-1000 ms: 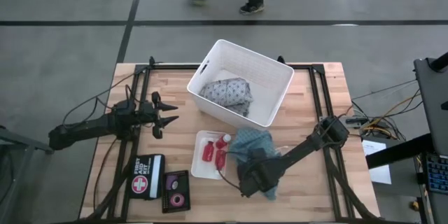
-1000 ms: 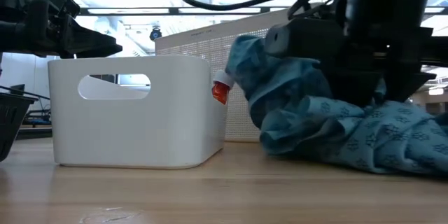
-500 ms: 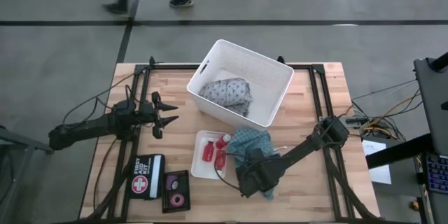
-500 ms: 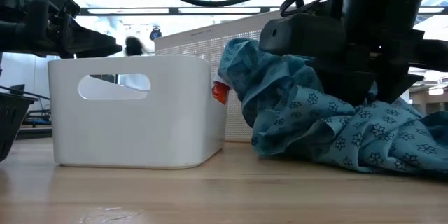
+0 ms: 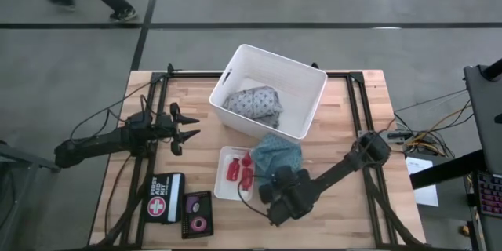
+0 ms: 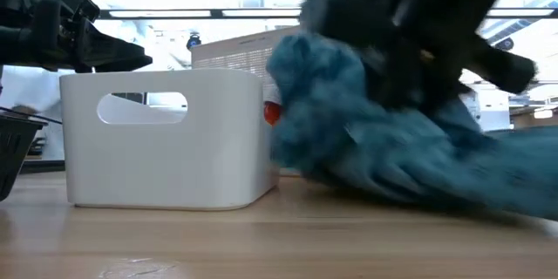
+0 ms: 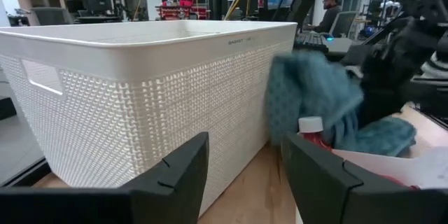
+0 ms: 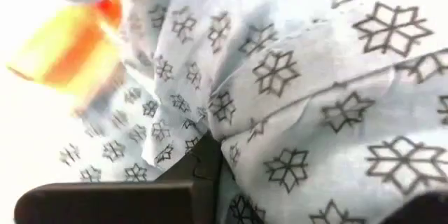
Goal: Pick & Place Medicine items
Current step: Put the blue patient gown into the big white bin
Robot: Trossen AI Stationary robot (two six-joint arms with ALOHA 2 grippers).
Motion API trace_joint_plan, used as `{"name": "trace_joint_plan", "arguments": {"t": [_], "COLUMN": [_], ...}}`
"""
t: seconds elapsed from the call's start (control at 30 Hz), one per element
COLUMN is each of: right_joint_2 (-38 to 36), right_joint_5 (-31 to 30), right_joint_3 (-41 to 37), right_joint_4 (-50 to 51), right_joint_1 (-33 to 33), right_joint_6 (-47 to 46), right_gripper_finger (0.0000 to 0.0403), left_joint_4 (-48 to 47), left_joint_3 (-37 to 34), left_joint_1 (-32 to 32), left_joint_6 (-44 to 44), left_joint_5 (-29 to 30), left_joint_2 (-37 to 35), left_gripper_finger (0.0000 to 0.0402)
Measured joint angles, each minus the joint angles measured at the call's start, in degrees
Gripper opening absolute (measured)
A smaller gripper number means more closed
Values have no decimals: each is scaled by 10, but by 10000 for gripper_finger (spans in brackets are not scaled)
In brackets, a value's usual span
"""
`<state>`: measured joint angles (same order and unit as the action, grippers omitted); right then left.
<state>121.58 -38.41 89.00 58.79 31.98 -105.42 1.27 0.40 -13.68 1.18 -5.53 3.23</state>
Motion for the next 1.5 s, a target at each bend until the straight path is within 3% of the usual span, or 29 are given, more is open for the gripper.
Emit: {"name": "trace_joint_plan", "arguments": {"t": [0.13,0.4,0.93,1.27,1.5], "right_joint_2": [-2,-2,-6,-55,-147], "right_joint_5": [-109,-176,-488,-505,-478], "right_joint_3": [22,66,141,241,275], "right_joint_4": [8,44,61,129,143], "right_joint_1": [17,29,71,58,29], "right_joint_6": [0,12,163,311,418], "right_gripper_finger": [57,56,56,56,61], "left_joint_4": [0,0,0,0,0], "left_joint_3": [0,0,0,0,0], "left_joint_1": [0,0,0,0,0], "left_joint_6": [0,0,0,0,0], "left_joint_5": [0,0,0,0,0], "left_joint_2": [0,0,0,1,4], "left_gripper_finger": [184,184,184,184,184]}}
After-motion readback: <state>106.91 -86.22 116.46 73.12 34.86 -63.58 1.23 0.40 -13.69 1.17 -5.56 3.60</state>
